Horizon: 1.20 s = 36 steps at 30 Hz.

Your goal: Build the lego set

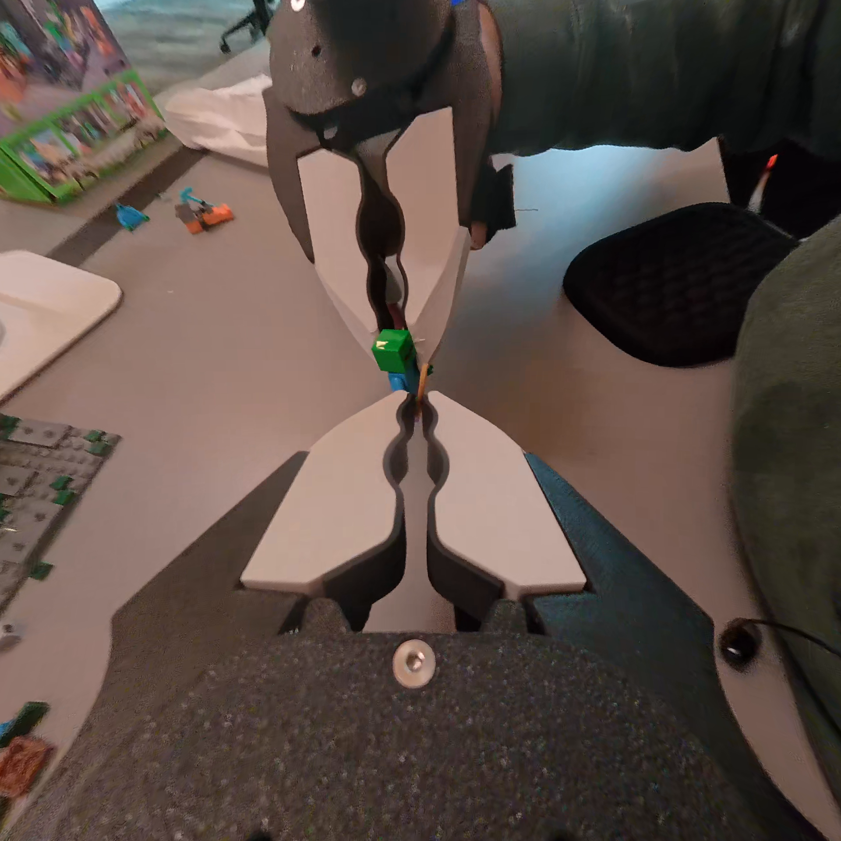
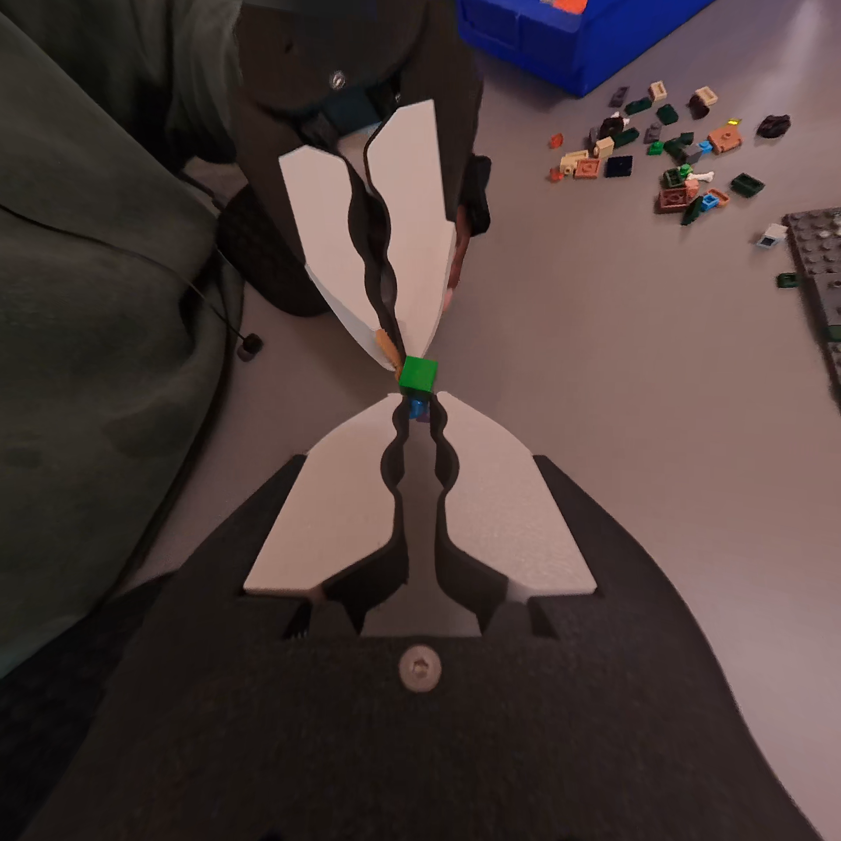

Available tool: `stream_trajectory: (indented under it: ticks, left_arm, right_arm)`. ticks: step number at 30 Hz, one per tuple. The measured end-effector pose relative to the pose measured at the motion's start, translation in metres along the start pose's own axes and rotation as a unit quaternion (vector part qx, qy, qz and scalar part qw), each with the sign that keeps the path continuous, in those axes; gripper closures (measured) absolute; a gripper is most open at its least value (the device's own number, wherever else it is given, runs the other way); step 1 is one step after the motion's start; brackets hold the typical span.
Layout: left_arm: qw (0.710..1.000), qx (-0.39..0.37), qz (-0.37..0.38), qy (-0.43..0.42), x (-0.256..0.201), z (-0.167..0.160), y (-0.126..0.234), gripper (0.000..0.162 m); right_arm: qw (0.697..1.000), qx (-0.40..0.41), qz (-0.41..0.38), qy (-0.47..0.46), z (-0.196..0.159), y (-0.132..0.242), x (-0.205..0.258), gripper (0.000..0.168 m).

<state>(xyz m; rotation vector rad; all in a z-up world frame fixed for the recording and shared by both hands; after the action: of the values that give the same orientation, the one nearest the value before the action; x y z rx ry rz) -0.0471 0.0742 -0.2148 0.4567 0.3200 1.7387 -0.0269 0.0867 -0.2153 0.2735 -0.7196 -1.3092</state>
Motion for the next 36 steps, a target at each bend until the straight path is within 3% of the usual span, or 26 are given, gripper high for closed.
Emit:
stream_trajectory:
  ticks: [6, 17, 28, 36]
  left_arm:
    - [0.995, 0.004, -0.056, 0.085, -0.003, -0.004, 0.000, 0.161]
    - [0.995, 0.005, -0.075, 0.069, -0.007, -0.003, 0.000, 0.161]
    - [0.999, 0.006, -0.037, 0.006, -0.003, -0.005, -0.001, 0.151]
    - [0.999, -0.003, -0.004, 0.040, 0.010, 0.001, -0.003, 0.151]
  right_arm:
    - [0.996, 0.051, -0.046, 0.054, -0.005, -0.007, -0.002, 0.160]
    - [0.998, 0.053, -0.018, 0.035, -0.008, -0.009, 0.002, 0.161]
    - [0.995, 0.015, 0.064, -0.077, -0.012, -0.004, -0.004, 0.161]
    - [0.995, 0.017, 0.055, -0.080, -0.013, -0.004, -0.007, 0.161]
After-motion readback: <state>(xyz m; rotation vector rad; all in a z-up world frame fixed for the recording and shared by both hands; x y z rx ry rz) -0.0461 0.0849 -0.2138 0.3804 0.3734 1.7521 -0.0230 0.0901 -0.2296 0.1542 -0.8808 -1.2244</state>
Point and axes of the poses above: each gripper's, where its closed fingertips meet, y back along the fingers, z out of its top, x = y × z across the jaws, the point moved 1 cm from there along y, back along the fingers, and after that the axes turned 6 degrees about -y, right-handed, at the moved point
